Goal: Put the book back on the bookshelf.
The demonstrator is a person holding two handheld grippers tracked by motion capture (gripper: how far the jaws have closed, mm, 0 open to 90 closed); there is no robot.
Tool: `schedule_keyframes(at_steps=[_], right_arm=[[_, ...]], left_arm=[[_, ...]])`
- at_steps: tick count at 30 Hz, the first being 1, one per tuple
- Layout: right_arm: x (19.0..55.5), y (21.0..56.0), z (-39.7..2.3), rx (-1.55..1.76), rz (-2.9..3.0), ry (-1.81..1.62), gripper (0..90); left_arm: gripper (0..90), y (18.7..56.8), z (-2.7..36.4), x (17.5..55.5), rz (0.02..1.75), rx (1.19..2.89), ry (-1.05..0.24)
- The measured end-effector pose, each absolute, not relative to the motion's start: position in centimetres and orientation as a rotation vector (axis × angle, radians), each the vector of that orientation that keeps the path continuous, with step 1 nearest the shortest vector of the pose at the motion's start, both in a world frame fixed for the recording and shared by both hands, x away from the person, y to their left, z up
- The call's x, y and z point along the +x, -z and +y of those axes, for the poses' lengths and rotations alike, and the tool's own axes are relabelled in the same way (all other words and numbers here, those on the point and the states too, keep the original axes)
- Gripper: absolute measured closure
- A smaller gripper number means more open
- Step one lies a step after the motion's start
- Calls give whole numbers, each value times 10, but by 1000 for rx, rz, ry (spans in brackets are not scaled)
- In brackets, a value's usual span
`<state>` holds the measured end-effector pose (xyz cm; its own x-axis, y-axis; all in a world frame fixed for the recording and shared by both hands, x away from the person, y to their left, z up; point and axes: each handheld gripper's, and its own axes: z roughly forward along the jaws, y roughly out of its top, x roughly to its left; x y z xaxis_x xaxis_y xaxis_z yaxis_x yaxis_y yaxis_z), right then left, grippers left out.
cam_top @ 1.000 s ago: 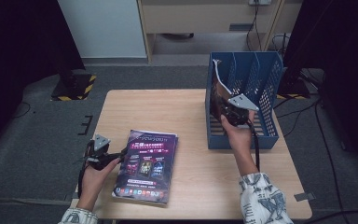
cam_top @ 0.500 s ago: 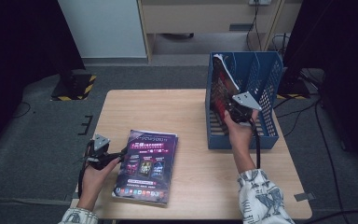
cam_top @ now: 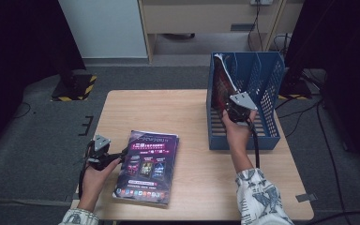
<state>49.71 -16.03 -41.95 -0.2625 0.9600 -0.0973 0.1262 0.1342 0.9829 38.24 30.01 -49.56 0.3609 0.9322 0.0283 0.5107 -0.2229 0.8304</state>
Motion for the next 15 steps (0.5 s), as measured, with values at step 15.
schedule_keyframes(at_steps=[15], right_arm=[[494, 424, -154, 1097, 1643, -1219, 798]], left_arm=[[118, 495, 299, 382, 1253, 1871, -705]])
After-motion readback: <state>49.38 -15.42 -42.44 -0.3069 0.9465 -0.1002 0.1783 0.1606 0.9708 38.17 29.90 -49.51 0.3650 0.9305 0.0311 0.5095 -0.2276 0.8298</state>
